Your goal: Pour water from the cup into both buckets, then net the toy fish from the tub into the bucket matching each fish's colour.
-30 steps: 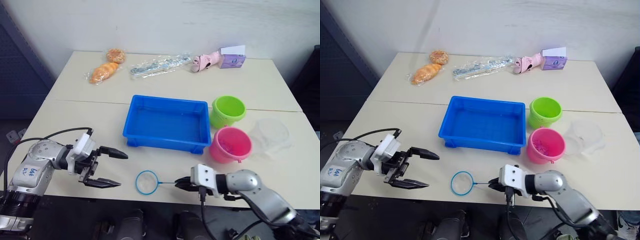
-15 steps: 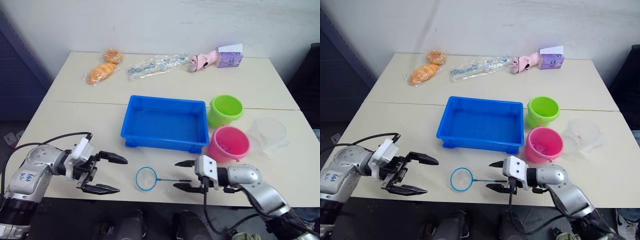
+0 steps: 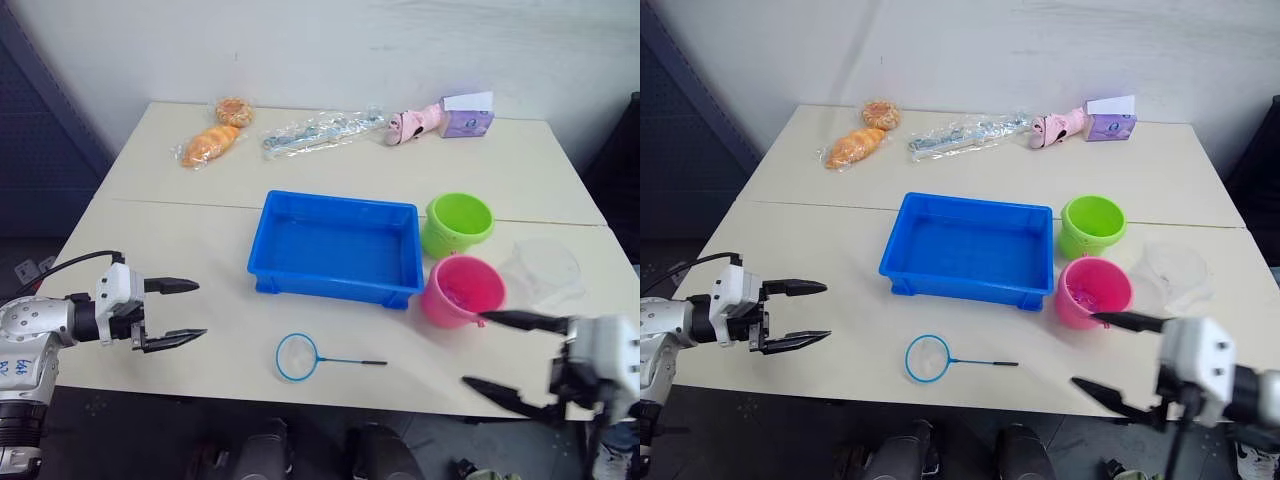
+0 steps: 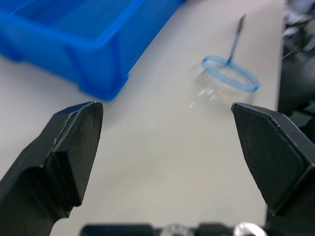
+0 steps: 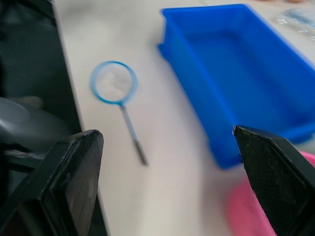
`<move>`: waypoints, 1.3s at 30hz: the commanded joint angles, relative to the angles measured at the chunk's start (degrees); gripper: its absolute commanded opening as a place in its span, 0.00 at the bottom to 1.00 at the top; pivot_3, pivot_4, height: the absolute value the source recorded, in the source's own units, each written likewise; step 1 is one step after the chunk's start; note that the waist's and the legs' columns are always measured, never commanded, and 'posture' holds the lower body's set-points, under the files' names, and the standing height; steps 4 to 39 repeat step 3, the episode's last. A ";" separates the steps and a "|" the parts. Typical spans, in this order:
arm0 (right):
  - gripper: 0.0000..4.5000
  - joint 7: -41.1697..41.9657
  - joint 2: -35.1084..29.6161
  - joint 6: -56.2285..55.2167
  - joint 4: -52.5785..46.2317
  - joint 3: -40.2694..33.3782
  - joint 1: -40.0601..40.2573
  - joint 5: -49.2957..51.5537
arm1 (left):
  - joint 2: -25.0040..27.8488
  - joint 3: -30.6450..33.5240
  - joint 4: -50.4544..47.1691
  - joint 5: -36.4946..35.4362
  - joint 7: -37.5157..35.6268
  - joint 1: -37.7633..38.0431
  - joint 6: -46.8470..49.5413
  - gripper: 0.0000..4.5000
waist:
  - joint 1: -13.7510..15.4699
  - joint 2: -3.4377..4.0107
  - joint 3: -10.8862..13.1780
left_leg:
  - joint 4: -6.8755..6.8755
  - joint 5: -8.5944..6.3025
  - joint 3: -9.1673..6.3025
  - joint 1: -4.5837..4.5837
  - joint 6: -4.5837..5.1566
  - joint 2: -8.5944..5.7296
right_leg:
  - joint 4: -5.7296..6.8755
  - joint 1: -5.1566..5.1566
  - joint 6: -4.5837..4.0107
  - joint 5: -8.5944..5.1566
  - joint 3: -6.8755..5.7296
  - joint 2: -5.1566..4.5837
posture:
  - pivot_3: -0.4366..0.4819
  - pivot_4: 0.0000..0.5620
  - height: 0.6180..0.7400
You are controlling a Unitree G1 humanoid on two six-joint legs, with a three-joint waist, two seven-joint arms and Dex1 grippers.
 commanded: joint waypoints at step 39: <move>0.99 4.35 -0.25 -8.38 7.65 -3.64 -0.92 -4.83 | -1.17 1.31 5.57 2.41 2.95 -2.79 -6.04 1.00 | 0.09 0.00 0.00 | -0.11 0.00 0.00 0.00 -0.01 -0.01 | -0.02 -0.06 0.00 0.00 0.00 0.00 | 0.48 0.27 1.00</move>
